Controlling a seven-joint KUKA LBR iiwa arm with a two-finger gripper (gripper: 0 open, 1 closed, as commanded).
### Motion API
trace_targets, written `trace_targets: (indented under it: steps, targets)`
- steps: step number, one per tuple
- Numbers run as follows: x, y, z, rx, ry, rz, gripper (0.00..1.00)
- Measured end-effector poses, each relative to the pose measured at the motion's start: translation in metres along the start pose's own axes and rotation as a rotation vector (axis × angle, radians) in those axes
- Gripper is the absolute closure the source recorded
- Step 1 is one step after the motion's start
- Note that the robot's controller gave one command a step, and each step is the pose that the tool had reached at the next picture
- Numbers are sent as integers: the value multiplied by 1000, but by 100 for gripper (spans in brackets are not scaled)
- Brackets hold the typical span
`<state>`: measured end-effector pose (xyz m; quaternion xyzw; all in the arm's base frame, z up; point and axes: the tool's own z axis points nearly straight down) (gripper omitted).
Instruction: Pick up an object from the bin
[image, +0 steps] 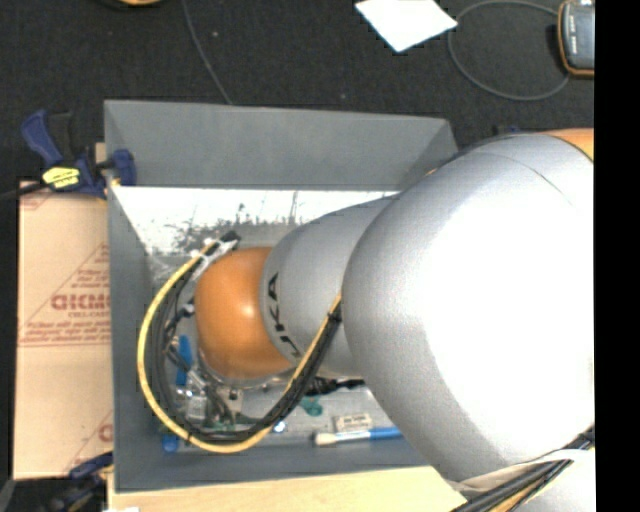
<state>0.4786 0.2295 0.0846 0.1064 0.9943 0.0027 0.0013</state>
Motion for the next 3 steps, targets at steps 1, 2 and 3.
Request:
trace_targets:
  steps: [1,2,3]
  targets:
    - [1,-2,-35,5,7,0,100]
    - [-1,-1,-63,1,2,-1,100]
    - [-2,-1,-82,0,0,-2,100]
